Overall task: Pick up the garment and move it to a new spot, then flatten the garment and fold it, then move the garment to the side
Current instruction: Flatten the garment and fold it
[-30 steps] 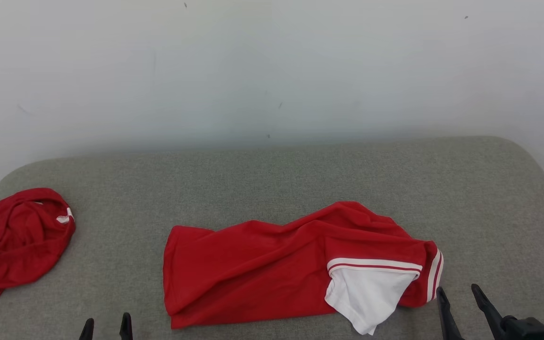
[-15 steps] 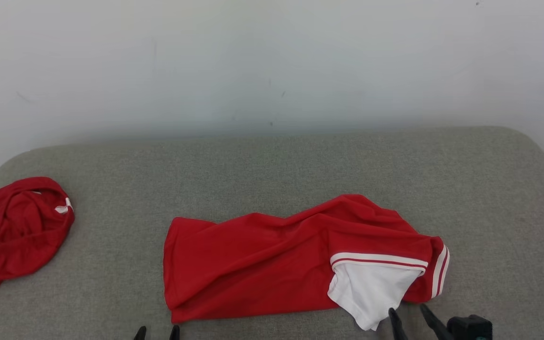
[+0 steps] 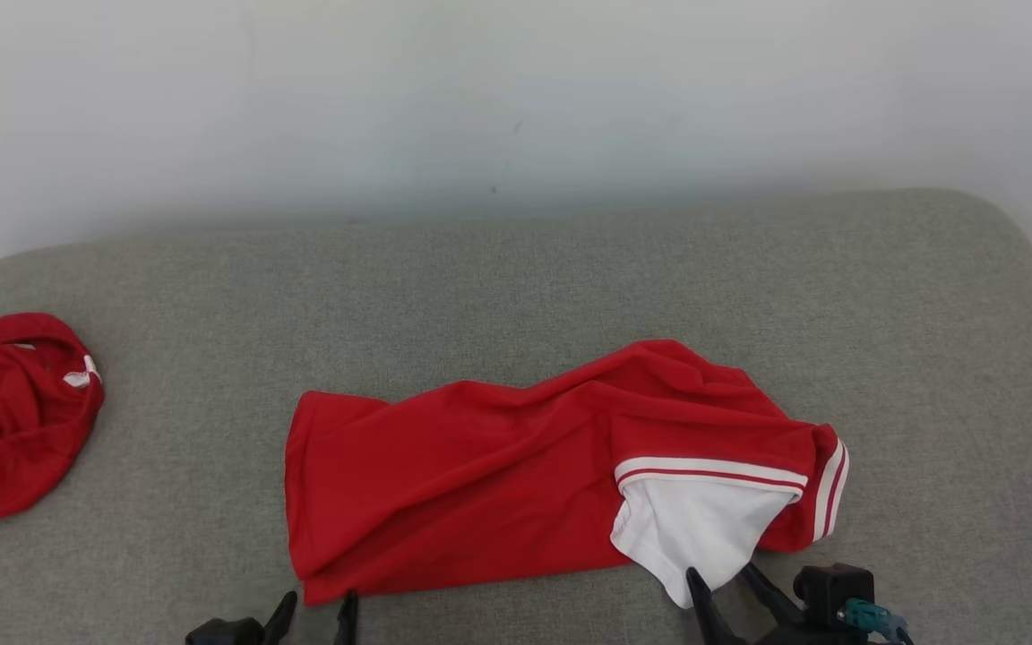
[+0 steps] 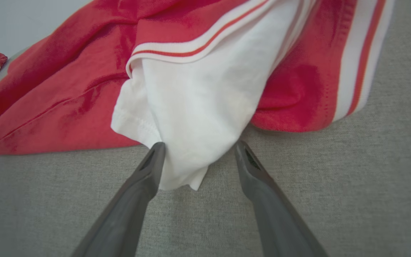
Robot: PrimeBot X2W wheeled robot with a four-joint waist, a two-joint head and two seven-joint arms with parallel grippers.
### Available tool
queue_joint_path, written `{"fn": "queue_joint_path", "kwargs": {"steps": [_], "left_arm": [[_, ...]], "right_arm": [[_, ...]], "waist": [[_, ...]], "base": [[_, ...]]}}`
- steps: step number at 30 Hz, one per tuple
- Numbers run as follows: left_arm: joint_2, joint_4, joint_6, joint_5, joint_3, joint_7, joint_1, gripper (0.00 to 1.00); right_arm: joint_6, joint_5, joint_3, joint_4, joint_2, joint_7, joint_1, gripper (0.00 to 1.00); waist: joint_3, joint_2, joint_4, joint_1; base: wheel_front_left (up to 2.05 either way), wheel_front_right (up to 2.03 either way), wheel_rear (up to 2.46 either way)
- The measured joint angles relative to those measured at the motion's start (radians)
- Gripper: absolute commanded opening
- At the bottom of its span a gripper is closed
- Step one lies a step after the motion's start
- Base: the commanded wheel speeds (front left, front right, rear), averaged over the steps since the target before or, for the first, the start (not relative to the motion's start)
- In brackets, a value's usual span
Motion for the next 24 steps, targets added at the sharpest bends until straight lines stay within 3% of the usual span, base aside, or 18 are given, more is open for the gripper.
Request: {"fn": "queue_joint_path", "kwargs": {"steps": [20, 23, 24], "left_arm": [[0.002, 0.031, 0.0, -0.021, -0.071, 0.0, -0.047, 1.0], [0.003, 0.031, 0.0, -0.027, -0.078, 0.0, -0.047, 1.0], [0.003, 0.031, 0.0, -0.028, -0.079, 0.0, -0.047, 1.0]], "right_arm": [[0.0, 0.088, 0.081, 0.212, 0.0, -0.085, -0.119, 1.0], [0.0, 0.091, 0.087, 0.227, 0.0, -0.088, -0.129, 0.71], [0.0, 0.092, 0.089, 0.233, -0.001, -0.09, -0.133, 0.66]], "waist": [[0.042, 0.0, 0.011, 0.0], [0.044, 0.0, 0.009, 0.0], [0.045, 0.0, 0.009, 0.0]], "base": [[0.0, 0.0, 0.0], [0.0, 0.0, 0.0], [0.0, 0.0, 0.0]]}}
